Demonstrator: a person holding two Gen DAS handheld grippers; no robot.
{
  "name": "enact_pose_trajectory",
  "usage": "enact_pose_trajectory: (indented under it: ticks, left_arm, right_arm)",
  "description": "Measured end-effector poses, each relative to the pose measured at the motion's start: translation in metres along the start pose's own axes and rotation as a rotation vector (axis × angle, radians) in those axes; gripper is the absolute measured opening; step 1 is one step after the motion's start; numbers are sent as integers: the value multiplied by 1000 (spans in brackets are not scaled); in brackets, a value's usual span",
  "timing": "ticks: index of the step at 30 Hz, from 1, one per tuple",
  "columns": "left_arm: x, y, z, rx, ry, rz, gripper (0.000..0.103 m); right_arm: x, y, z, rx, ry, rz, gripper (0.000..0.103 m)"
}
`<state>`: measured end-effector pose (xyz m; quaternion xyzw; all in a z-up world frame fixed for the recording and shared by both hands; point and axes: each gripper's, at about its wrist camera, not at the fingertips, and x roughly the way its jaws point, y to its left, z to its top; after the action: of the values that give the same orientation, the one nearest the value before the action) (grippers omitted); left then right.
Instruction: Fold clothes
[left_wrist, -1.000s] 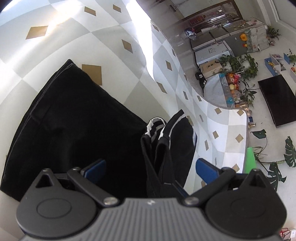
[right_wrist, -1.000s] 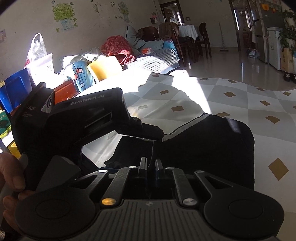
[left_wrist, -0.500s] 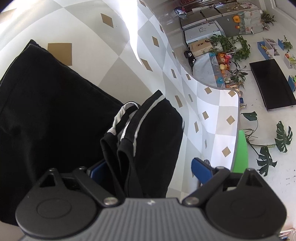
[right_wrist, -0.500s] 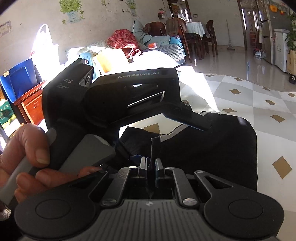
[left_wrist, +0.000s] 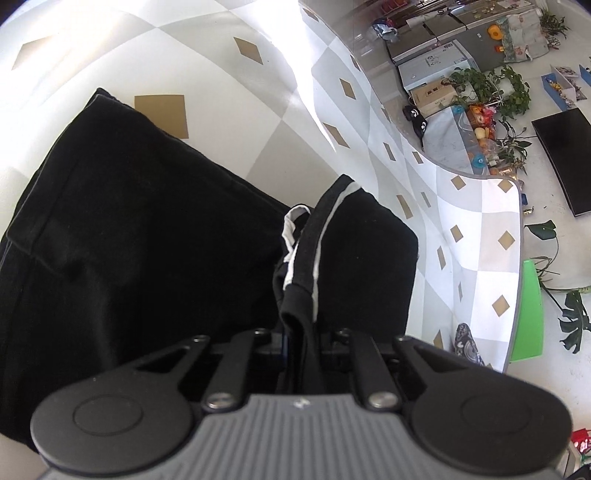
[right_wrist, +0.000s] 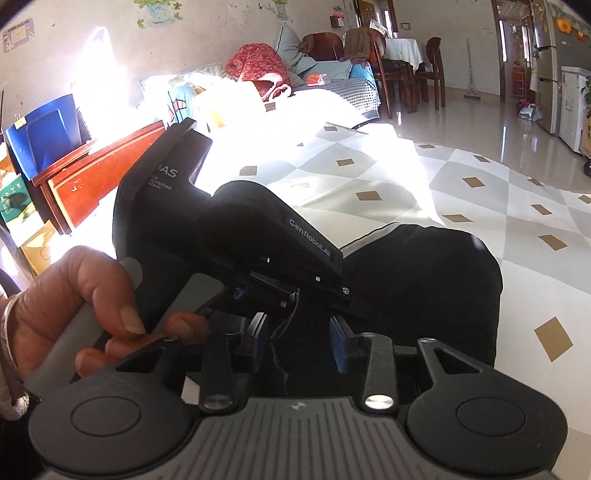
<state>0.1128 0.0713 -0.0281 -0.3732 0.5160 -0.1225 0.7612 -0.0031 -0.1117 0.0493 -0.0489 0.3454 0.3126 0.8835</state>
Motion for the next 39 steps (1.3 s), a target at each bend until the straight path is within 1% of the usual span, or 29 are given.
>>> enact_pose_trajectory:
  ticks: [2, 4, 9, 11, 13, 15, 19, 23, 25, 27, 28, 29, 30, 31, 32, 33, 34, 35, 36, 38, 39]
  left_arm:
    - [-3, 2, 0, -7, -5, 6, 10]
    - [-5, 3, 0, -6, -6, 7, 10]
    - [-8, 4, -1, -11, -8, 2, 10]
    - [-9, 3, -1, -8, -6, 3, 10]
    - [-9, 2, -2, -6, -3, 3, 10]
    - [-11, 4, -3, -7, 1, 1, 10]
    - [-12, 1, -4, 2, 8, 9, 10]
    - [-13, -3, -4, 11, 15, 17, 10]
    - [-13, -4, -5, 15, 19, 21, 10]
    - [-13, -5, -5, 18, 22, 18, 10]
    - [-13, -5, -5, 20, 24, 16, 10]
    - [-13, -6, -5, 22, 26, 15, 12]
    - [-13, -5, -5, 21, 23, 20, 13]
    - [-13, -4, -4, 20, 19, 26, 15]
    - [-13, -4, -4, 20, 16, 32, 27]
    - [-13, -1, -3, 11, 7, 35, 34]
    - [-12, 1, -2, 1, -1, 37, 44]
    - [-12, 3, 0, -9, -11, 36, 51]
    - [-12, 5, 1, -19, -22, 35, 54]
    - [-9, 6, 2, -28, -14, 20, 69]
    - [-7, 6, 2, -32, -9, 12, 73]
  right_arm:
    - [-3, 1, -4, -37, 22, -39, 46]
    - [-6, 6, -13, -92, 38, -104, 49]
    - [0, 20, -39, -238, 67, -182, 50]
    - [3, 26, -46, -308, 60, -209, 51]
    - [5, 33, -51, -366, 46, -222, 53]
    - [8, 39, -53, -395, 30, -221, 55]
    - [18, 45, -56, -414, 12, -200, 57]
    - [38, 48, -60, -475, -5, -269, 57]
    - [47, 47, -61, -485, -8, -292, 57]
    - [54, 42, -60, -476, 1, -303, 56]
    - [56, 39, -59, -459, -2, -302, 49]
    - [56, 36, -57, -434, -8, -296, 37]
    - [55, 33, -56, -415, -13, -294, 31]
    - [54, 30, -53, -399, -17, -294, 20]
    - [52, 28, -51, -382, -21, -295, 13]
    - [51, 25, -49, -366, -25, -295, 12]
    - [50, 22, -47, -350, -29, -296, 9]
    - [48, 21, -45, -340, -32, -293, 8]
    - [47, 20, -44, -335, -36, -290, 8]
    - [46, 21, -43, -331, -42, -282, 7]
    - [46, 21, -42, -333, -46, -281, 7]
